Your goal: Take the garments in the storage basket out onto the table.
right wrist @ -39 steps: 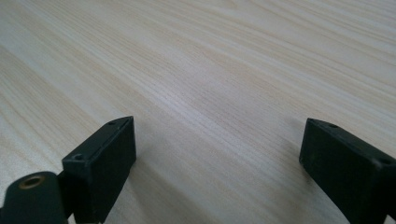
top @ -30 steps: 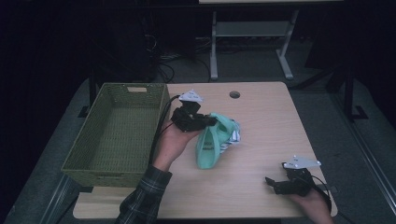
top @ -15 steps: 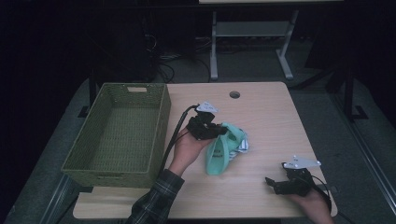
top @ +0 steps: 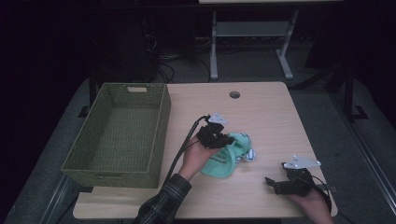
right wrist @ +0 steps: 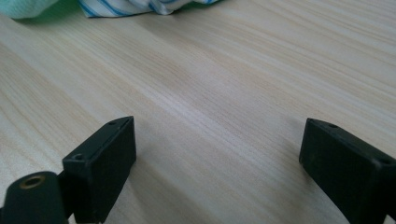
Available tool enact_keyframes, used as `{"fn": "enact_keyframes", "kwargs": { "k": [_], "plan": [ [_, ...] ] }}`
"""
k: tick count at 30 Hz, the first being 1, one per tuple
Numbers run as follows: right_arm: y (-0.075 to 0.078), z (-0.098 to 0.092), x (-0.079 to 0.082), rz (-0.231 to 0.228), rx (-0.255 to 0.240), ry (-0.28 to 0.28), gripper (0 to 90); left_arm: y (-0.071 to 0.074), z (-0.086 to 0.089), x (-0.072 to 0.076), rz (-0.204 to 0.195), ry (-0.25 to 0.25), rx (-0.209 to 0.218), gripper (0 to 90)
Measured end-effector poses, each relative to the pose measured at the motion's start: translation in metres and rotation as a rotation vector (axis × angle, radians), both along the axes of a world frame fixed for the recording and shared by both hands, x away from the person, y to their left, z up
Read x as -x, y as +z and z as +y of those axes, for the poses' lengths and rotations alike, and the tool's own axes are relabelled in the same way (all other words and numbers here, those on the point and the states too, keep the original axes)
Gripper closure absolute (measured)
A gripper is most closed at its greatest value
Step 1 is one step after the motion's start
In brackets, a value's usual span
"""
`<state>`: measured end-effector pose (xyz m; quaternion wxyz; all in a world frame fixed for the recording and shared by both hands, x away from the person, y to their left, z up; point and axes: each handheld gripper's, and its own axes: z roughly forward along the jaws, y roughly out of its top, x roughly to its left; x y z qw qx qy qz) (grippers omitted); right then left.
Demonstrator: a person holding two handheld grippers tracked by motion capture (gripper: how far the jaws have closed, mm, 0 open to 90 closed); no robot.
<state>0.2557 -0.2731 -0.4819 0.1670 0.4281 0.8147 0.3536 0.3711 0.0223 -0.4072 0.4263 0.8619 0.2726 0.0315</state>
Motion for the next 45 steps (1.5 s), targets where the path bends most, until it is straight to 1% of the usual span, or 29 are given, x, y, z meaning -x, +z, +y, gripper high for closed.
{"fn": "enact_keyframes", "kwargs": {
  "k": [3,8,9,10,11,12,13,14,17,19,21,24,26,27,28,30,33,37,38,41,42,45],
  "plan": [
    [0.000,0.000,0.000,0.000,0.000,0.000,10.3,-0.010,-0.002,0.000,0.017,-0.005,-0.006,82.1],
    [0.000,0.000,0.000,0.000,0.000,0.000,10.3,-0.027,-0.004,0.001,0.041,-0.010,-0.030,81.2],
    [0.000,0.000,0.000,0.000,0.000,0.000,10.3,-0.030,-0.004,0.001,0.049,-0.010,-0.031,80.6],
    [0.000,0.000,0.000,0.000,0.000,0.000,10.3,-0.033,-0.004,0.001,0.054,-0.021,-0.037,80.1],
    [0.000,0.000,0.000,0.000,0.000,0.000,10.3,-0.035,-0.005,0.001,0.062,-0.015,-0.033,79.6],
    [0.000,0.000,0.000,0.000,0.000,0.000,10.3,-0.036,-0.004,0.001,0.063,-0.026,-0.045,79.1],
    [0.000,0.000,0.000,0.000,0.000,0.000,10.3,-0.038,-0.004,0.001,0.071,-0.019,-0.034,78.3],
    [0.000,0.000,0.000,0.000,0.000,0.001,10.3,-0.038,-0.004,0.001,0.078,-0.025,-0.029,76.2],
    [0.000,0.000,0.000,0.002,-0.001,0.001,10.3,-0.036,-0.003,0.001,0.077,-0.029,-0.030,64.7],
    [0.000,0.000,0.000,0.001,0.000,0.002,10.3,-0.034,-0.002,0.000,0.090,-0.040,-0.022,57.9],
    [0.000,0.000,0.001,0.002,0.001,0.003,10.3,-0.032,-0.001,0.001,0.093,-0.056,-0.020,51.2],
    [0.000,0.000,0.001,0.000,0.001,0.004,10.3,-0.026,0.001,0.005,0.062,-0.052,-0.046,41.0],
    [0.000,0.000,0.001,0.001,0.002,0.005,10.3,-0.021,0.005,0.005,0.041,-0.054,-0.066,36.3],
    [0.000,0.000,0.001,0.000,0.001,0.004,10.3,-0.020,0.006,0.006,0.042,-0.044,-0.052,34.3],
    [0.000,0.000,0.001,0.001,0.001,0.004,10.3,-0.017,0.009,0.007,0.039,-0.041,-0.046,33.2],
    [0.000,0.000,0.001,0.002,0.001,0.004,10.3,-0.012,0.015,0.008,0.026,-0.034,-0.053,29.0],
    [0.000,0.000,0.001,0.002,0.001,0.003,10.3,-0.007,0.024,0.012,0.016,-0.036,-0.068,26.3],
    [0.000,0.000,0.001,0.001,0.002,0.005,10.3,-0.003,0.034,0.018,0.004,-0.036,-0.094,19.2],
    [0.000,0.000,0.001,0.001,0.001,0.004,10.3,-0.002,0.037,0.021,-0.004,-0.034,-0.098,18.7],
    [0.000,0.000,0.001,0.002,0.001,0.004,10.3,-0.003,0.045,0.027,-0.008,-0.029,-0.103,17.7],
    [0.000,0.000,0.001,0.001,0.001,0.004,10.3,-0.004,0.048,0.030,-0.014,-0.021,-0.101,17.7],
    [0.000,0.000,0.001,0.002,0.001,0.003,10.1,-0.007,0.054,0.037,-0.011,-0.014,-0.105,17.7]
  ]
}}
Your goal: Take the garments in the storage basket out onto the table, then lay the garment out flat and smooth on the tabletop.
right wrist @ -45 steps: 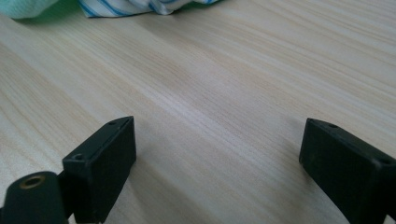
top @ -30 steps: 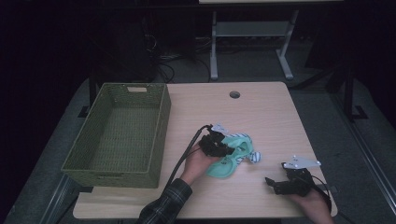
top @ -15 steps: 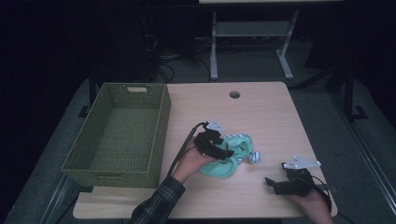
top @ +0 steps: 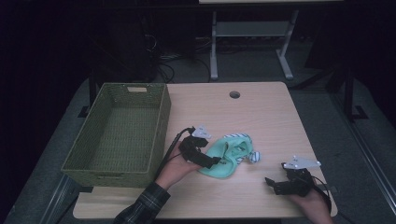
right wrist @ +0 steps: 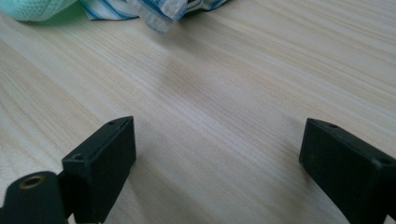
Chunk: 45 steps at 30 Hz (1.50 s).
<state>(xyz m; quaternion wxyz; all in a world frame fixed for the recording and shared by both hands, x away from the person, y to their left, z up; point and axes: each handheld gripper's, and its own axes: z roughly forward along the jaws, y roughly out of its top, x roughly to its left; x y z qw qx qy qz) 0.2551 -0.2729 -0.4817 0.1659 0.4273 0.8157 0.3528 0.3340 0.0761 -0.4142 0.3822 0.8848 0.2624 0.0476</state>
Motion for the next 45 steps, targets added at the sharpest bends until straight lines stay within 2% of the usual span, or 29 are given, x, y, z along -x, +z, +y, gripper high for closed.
{"fn": "enact_keyframes", "kwargs": {
  "k": [5,7,11,17,19,21,26,33,36,38,45],
  "plan": [
    [0.000,0.000,0.000,0.000,0.000,0.000,10.1,-0.009,0.009,0.013,-0.021,0.015,-0.036,18.3],
    [0.000,0.000,0.000,0.000,0.000,0.000,10.1,-0.013,0.013,0.016,-0.032,0.034,-0.039,22.2],
    [0.000,0.000,0.000,0.000,0.000,0.000,10.1,-0.015,0.018,0.024,-0.040,0.034,-0.027,31.1],
    [0.000,0.000,0.000,0.000,0.000,0.000,10.1,-0.020,0.023,0.030,-0.018,0.037,0.001,58.7],
    [0.000,0.000,0.000,0.000,0.000,0.000,10.2,-0.022,0.023,0.030,-0.008,0.026,-0.016,66.5],
    [0.000,0.000,0.000,0.000,0.000,-0.001,10.4,-0.023,0.023,0.030,0.000,0.022,-0.015,75.1],
    [0.000,0.000,0.000,-0.005,-0.001,-0.001,12.3,-0.026,0.020,0.034,0.011,0.002,-0.044,86.2],
    [0.000,0.000,0.000,-0.009,-0.004,0.002,13.6,-0.035,0.015,0.031,0.004,0.005,-0.106,87.7],
    [0.002,0.000,-0.001,0.006,0.001,-0.003,13.8,-0.041,0.013,0.029,-0.010,0.005,-0.147,87.9],
    [0.005,0.002,-0.003,0.026,-0.001,-0.007,13.9,-0.042,0.014,0.028,-0.008,0.009,-0.140,87.9],
    [0.023,0.005,-0.015,-0.004,-0.012,-0.016,17.0,-0.043,0.015,0.027,0.002,0.015,-0.136,88.3]
  ]
}}
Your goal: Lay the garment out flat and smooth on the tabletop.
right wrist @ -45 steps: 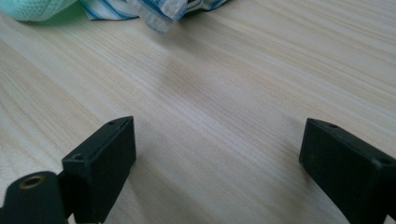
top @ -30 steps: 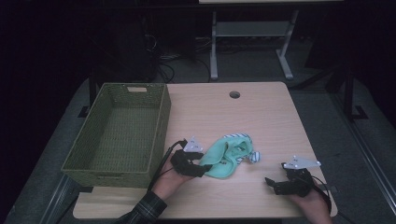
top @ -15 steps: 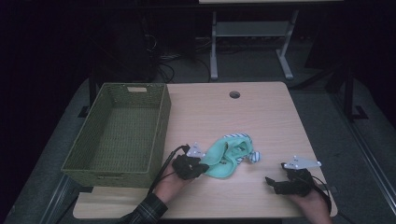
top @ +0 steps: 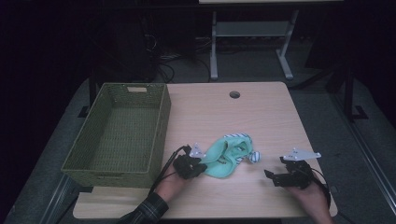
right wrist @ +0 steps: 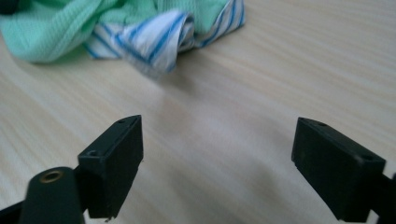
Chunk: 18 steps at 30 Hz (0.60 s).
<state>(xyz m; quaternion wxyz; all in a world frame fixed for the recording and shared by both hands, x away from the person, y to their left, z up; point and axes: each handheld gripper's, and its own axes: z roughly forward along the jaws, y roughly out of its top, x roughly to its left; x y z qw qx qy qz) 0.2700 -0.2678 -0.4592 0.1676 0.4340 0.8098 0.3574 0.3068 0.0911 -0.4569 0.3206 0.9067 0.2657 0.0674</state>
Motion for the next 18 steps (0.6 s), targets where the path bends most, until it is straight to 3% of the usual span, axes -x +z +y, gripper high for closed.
{"fn": "enact_keyframes", "kwargs": {
  "k": [11,18],
  "plan": [
    [0.028,0.010,-0.019,-0.033,-0.081,0.029,29.4,0.000,-0.001,-0.001,0.008,-0.005,-0.008,88.7],
    [0.031,0.026,-0.027,-0.010,-0.104,0.082,33.0,0.001,0.000,-0.002,0.020,-0.006,-0.006,88.7]
  ]
}}
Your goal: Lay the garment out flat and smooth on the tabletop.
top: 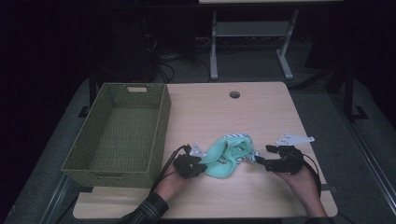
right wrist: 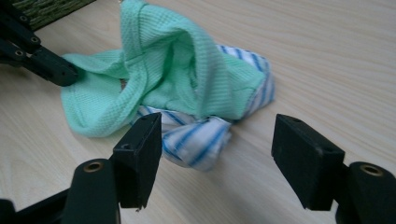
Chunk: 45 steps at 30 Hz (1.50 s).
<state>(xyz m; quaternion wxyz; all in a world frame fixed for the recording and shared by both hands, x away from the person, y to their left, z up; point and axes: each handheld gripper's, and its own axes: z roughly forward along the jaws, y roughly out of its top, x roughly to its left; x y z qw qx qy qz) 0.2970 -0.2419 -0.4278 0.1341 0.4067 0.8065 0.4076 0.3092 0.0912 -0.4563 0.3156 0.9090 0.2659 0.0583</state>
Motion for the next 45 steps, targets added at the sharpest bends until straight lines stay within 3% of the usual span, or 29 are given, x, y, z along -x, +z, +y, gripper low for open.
{"fn": "enact_keyframes", "kwargs": {
  "k": [5,11,18,24,32,45],
  "plan": [
    [-0.008,0.014,-0.006,0.049,-0.003,0.026,35.2,0.000,0.000,-0.001,0.005,0.000,0.006,88.7],
    [-0.023,0.021,-0.017,0.109,0.016,0.017,41.5,0.000,0.000,-0.001,0.005,-0.005,0.003,88.7],
    [-0.032,0.020,-0.020,0.114,0.048,0.008,67.8,0.000,0.001,-0.002,0.011,-0.006,0.005,88.8],
    [-0.023,0.016,-0.019,0.070,0.029,-0.001,80.9,0.000,0.001,-0.003,0.016,-0.009,0.006,88.8],
    [0.002,0.013,-0.024,0.025,0.019,0.006,83.3,0.000,0.001,-0.002,0.019,-0.004,0.011,88.9],
    [0.047,-0.002,-0.038,-0.065,0.047,-0.045,84.0,0.000,0.001,-0.002,0.015,-0.007,0.010,89.0]
  ]
}}
